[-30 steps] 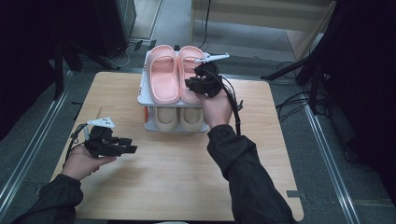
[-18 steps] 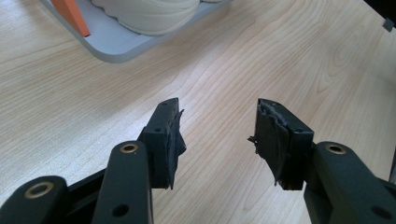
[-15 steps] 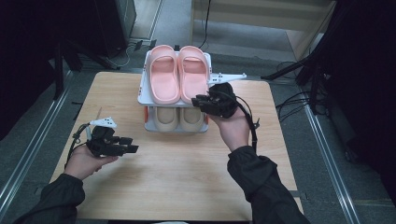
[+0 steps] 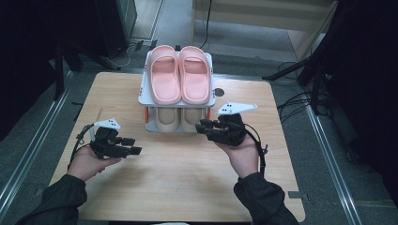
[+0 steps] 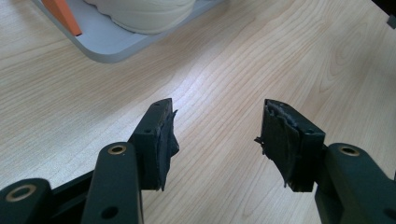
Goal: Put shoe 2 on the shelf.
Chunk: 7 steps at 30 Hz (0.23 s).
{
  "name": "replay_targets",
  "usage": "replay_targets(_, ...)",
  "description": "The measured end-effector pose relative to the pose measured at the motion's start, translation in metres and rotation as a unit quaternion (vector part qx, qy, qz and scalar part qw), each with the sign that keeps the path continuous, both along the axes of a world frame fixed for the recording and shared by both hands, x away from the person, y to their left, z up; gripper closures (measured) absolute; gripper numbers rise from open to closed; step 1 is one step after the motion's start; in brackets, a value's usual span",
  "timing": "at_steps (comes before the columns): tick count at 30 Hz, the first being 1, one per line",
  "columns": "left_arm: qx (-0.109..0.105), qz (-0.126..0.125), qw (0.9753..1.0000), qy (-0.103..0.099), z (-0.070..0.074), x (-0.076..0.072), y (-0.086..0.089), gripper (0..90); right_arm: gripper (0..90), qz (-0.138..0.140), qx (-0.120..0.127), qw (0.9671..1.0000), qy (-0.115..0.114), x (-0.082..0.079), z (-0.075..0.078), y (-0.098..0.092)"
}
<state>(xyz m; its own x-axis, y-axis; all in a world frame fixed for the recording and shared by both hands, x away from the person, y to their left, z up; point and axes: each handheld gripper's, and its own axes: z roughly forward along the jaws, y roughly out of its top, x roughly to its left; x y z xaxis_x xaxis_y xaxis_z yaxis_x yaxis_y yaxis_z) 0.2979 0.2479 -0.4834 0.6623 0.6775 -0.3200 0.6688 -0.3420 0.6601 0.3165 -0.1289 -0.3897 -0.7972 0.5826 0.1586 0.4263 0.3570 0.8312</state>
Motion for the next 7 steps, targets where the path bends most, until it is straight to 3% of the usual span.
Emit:
replay_targets(5,-0.003,0.000,1.0000,-0.001,0.000,0.001,-0.001,40.1,66.6,0.010,0.014,0.9999,0.001,-0.008,-0.018,-0.005)
replay_targets(7,-0.004,0.001,1.0000,-0.002,0.000,0.001,-0.002,36.5,67.8,0.018,0.010,0.9997,0.012,-0.009,-0.024,-0.006)
